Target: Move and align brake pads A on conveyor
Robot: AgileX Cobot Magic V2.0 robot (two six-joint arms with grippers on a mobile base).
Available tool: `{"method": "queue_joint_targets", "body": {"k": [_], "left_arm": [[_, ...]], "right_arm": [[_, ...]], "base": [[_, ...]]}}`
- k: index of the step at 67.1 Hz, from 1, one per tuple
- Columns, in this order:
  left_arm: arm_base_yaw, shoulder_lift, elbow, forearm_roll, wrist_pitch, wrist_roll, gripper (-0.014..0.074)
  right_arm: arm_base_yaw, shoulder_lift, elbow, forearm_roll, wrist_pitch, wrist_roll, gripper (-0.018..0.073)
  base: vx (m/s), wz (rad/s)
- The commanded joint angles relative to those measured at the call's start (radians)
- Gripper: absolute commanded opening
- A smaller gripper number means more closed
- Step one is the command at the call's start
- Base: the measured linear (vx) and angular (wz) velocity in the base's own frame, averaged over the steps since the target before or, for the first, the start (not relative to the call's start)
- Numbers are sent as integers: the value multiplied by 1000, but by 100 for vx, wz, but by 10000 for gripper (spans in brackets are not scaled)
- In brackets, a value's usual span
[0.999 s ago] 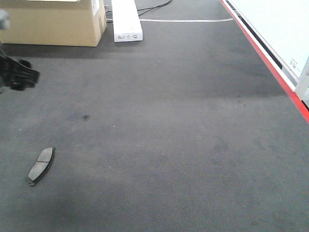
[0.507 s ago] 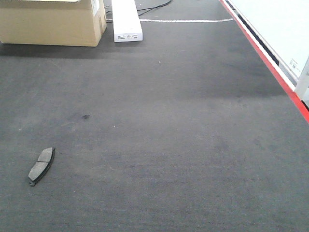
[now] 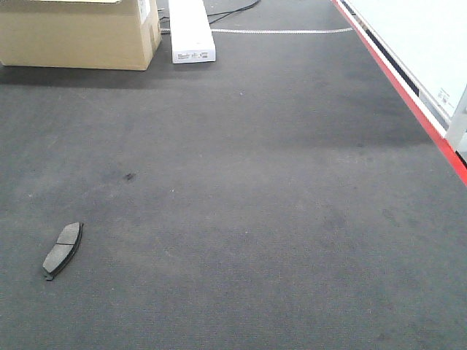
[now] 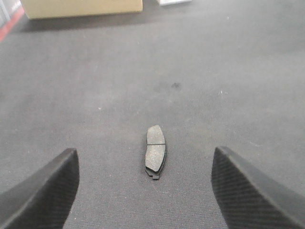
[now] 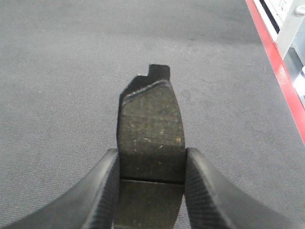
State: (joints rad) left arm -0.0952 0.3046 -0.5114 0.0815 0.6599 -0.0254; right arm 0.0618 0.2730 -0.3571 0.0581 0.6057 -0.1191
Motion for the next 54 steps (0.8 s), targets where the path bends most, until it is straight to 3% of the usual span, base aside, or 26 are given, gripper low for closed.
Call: {"method": "queue_joint_targets", "body": {"k": [1, 54], "left_arm": [[0, -20, -11, 4, -91, -12, 538], [0, -22, -11, 23, -96, -11, 538]], "right_arm": [[-1, 7, -32, -4, -95, -10, -7], [-1, 7, -32, -4, -95, -10, -7]], "base": [[0, 0], [0, 0]]}}
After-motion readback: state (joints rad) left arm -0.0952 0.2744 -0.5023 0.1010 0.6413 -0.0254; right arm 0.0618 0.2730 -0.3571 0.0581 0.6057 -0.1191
